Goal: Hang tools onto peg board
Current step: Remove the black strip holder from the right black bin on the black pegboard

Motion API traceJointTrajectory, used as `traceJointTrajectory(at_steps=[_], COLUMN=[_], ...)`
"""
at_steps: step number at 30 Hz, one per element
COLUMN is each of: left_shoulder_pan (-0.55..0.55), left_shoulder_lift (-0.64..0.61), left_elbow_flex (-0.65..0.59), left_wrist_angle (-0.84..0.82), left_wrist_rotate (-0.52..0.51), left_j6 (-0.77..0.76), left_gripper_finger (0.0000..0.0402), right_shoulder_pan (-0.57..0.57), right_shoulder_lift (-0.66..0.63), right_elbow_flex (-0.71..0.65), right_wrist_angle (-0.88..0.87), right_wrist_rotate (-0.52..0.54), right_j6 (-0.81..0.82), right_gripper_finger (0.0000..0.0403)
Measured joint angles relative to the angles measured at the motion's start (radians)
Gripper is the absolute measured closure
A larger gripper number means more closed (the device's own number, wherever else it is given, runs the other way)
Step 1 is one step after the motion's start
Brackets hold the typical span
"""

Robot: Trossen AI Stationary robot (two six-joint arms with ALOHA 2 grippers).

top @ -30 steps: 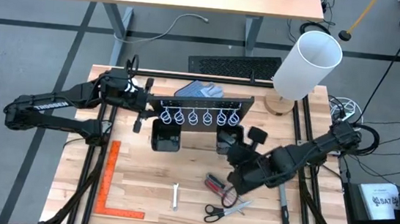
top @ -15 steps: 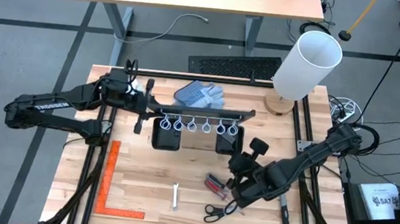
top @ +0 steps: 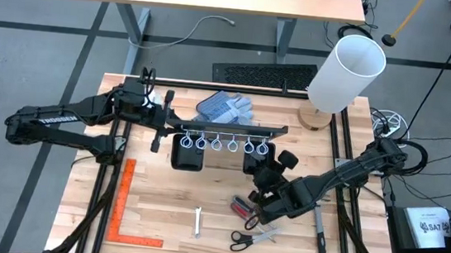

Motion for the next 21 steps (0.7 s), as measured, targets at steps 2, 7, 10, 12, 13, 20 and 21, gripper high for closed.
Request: traceJointTrajectory(at_steps=[2, 7, 10, 12, 13, 20, 21], left_shoulder_pan=[-0.003, -0.004, -0.004, -0.004, -0.004, -0.004, -0.004], left_shoulder_lift=[0.000, 0.000, 0.000, 0.000, 0.000, 0.000, 0.000], left_elbow_flex=[0.000, 0.000, 0.000, 0.000, 0.000, 0.000, 0.000], left_wrist_angle=[-0.001, -0.001, -0.001, -0.001, -0.001, -0.001, -0.001], left_wrist_rotate=[0.001, 0.003, 0.005, 0.005, 0.006, 0.011, 0.011], left_j6=[0.000, -0.004, -0.005, -0.005, -0.006, -0.009, -0.008], left_gripper_finger=[0.0336, 0.0336, 0.0336, 0.0336, 0.0336, 0.0336, 0.0336], right_shoulder_pan=[-0.011, -0.051, -0.072, -0.086, -0.094, -0.142, -0.147], right_shoulder_lift=[0.000, 0.000, 0.000, 0.000, 0.000, 0.000, 0.000], right_elbow_flex=[0.000, 0.000, 0.000, 0.000, 0.000, 0.000, 0.000], right_wrist_angle=[0.040, 0.087, 0.086, 0.086, 0.086, 0.086, 0.086], right_wrist_rotate=[-0.010, -0.078, -0.079, -0.082, -0.089, -0.160, -0.163], right_j6=[-0.044, -0.108, -0.108, -0.109, -0.111, -0.143, -0.144], right_gripper_finger=[0.0241, 0.0198, 0.0203, 0.0210, 0.0214, 0.0226, 0.0226])
